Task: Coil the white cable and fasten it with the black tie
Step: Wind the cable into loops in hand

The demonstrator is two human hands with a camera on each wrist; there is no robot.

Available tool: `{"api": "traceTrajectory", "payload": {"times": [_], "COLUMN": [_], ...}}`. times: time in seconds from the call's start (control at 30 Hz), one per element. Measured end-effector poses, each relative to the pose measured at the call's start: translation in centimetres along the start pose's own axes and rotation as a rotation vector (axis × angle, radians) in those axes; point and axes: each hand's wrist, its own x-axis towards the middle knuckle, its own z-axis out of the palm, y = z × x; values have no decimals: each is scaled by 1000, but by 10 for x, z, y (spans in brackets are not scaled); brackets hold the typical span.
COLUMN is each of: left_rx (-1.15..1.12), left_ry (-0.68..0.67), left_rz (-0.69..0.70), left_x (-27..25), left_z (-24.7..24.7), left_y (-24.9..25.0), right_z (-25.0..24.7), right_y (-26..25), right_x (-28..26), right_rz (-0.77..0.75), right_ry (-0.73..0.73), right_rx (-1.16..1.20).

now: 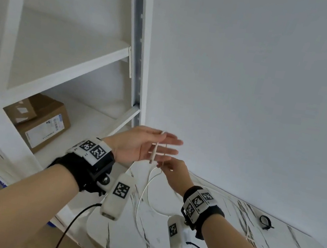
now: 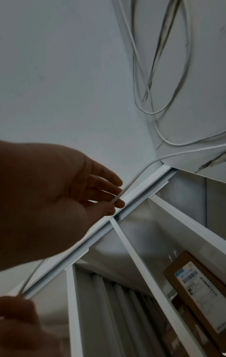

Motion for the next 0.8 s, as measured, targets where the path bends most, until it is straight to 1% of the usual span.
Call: {"api": "traceTrajectory", "payload": {"times": [0.13, 0.2, 0.27, 0.37, 0.43, 0.53, 0.67, 0.73, 0.8], "left_rx": [-154, -190, -202, -210, -223, -175, -29, 26, 63], "left_ry": [6, 20, 50, 103, 119, 117, 54, 8, -34], "left_rz": [168, 238, 279, 299, 292, 230, 119, 81, 55], "left_x": [4, 5, 7, 10, 12, 15, 17, 16, 15], "left_z": [3, 2, 1, -4, -7, -7, 3, 9, 14], "left_y": [32, 46, 54, 57, 53, 48, 43, 42, 41], "right_z": [9, 11, 12, 7, 4, 4, 8, 6, 5], "right_y": [12, 16, 21, 31, 33, 23, -8, -23, -32], "right_x": [-2, -4, -6, -9, -12, -12, 6, 18, 29], "right_rz": [72, 100, 133, 205, 255, 225, 125, 79, 23], "right_ry": [-46, -68, -53, -7, -31, -62, 30, 69, 108], "right_rx": [14, -4, 1, 63, 158, 175, 153, 169, 132]}}
